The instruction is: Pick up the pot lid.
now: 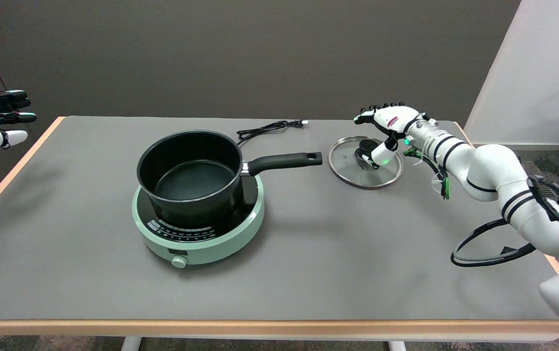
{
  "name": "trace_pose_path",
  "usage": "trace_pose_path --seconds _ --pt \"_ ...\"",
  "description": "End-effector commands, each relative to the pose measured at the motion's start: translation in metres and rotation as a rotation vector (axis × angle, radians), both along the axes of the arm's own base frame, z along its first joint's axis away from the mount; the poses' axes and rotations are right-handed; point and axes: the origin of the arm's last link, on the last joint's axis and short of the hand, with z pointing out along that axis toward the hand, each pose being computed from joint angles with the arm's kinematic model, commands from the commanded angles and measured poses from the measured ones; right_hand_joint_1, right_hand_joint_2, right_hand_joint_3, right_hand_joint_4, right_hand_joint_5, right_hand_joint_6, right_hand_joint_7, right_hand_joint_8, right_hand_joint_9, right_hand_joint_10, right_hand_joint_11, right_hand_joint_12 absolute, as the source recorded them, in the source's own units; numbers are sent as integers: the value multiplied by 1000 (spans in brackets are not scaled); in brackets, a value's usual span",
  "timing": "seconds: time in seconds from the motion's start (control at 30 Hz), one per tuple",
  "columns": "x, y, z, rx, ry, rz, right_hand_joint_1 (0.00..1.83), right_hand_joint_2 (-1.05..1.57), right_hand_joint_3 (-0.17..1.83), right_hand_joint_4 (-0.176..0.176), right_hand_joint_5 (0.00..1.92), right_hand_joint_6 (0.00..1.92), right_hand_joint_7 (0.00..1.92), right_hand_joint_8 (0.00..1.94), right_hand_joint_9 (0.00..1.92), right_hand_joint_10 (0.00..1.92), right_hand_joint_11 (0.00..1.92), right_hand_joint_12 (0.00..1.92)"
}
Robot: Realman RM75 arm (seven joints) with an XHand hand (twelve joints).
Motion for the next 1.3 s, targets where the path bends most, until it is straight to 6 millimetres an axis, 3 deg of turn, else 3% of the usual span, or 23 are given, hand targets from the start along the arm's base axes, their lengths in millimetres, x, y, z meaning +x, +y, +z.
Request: trace_pose_path --seconds 0.03,0.6,0.73,1.03,1.07,1.3 --pt "-15 -3 3 -33 -9 -37 928 464 1035 46 368 177 349 175 420 263 289 631" --pt "-16 -6 -1 -23 -15 -41 866 581 1020 65 490 280 547 210 522 409 320 683" --pt "-16 -7 -1 -25 -16 -41 918 605 938 71 530 277 569 231 574 370 346 655" --pt "-17 -7 -2 -20 -14 -45 925 612 932 81 572 338 628 233 604 428 354 670" --pt "-16 -7 -2 -20 -14 -44 863 622 977 78 556 381 620 254 586 468 345 686" --pt "-16 -7 -3 -19 -13 -45 923 622 920 91 592 371 638 239 617 446 359 671"
